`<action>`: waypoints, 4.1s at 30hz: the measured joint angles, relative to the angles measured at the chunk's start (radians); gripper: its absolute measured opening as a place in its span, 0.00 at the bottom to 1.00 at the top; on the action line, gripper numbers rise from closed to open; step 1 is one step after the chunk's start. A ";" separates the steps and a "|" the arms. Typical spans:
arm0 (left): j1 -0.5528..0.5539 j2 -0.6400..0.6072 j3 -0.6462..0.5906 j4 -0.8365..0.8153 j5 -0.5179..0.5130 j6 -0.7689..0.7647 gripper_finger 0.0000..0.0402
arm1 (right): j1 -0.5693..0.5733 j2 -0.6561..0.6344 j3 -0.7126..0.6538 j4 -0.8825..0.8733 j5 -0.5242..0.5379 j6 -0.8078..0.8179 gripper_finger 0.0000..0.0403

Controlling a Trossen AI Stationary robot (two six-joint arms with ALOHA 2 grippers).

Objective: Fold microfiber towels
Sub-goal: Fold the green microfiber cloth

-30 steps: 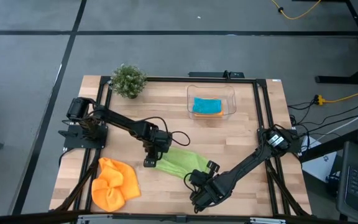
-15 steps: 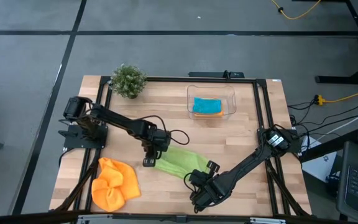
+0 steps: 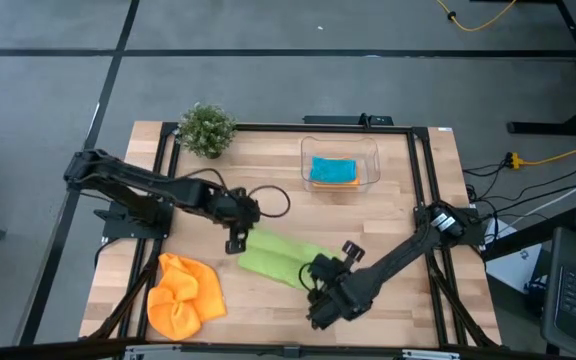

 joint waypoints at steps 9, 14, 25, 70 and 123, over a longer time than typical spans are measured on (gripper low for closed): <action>0.097 0.049 0.000 0.010 -0.080 0.117 0.00 | -0.119 0.001 -0.046 -0.067 0.007 -0.056 0.00; 0.142 0.124 0.000 0.050 -0.118 0.158 0.00 | -0.162 0.000 -0.074 -0.074 0.046 -0.057 0.00; 0.142 0.175 0.000 0.075 -0.111 0.159 0.00 | -0.182 0.000 -0.150 -0.050 -0.010 -0.054 0.00; -0.262 0.165 -0.016 -0.005 -0.156 -0.055 0.00 | 0.022 0.050 -0.146 0.297 -0.138 -0.003 0.00; -0.372 0.319 -0.058 0.166 0.010 -0.220 0.56 | 0.028 0.051 -0.145 0.350 -0.150 0.003 0.01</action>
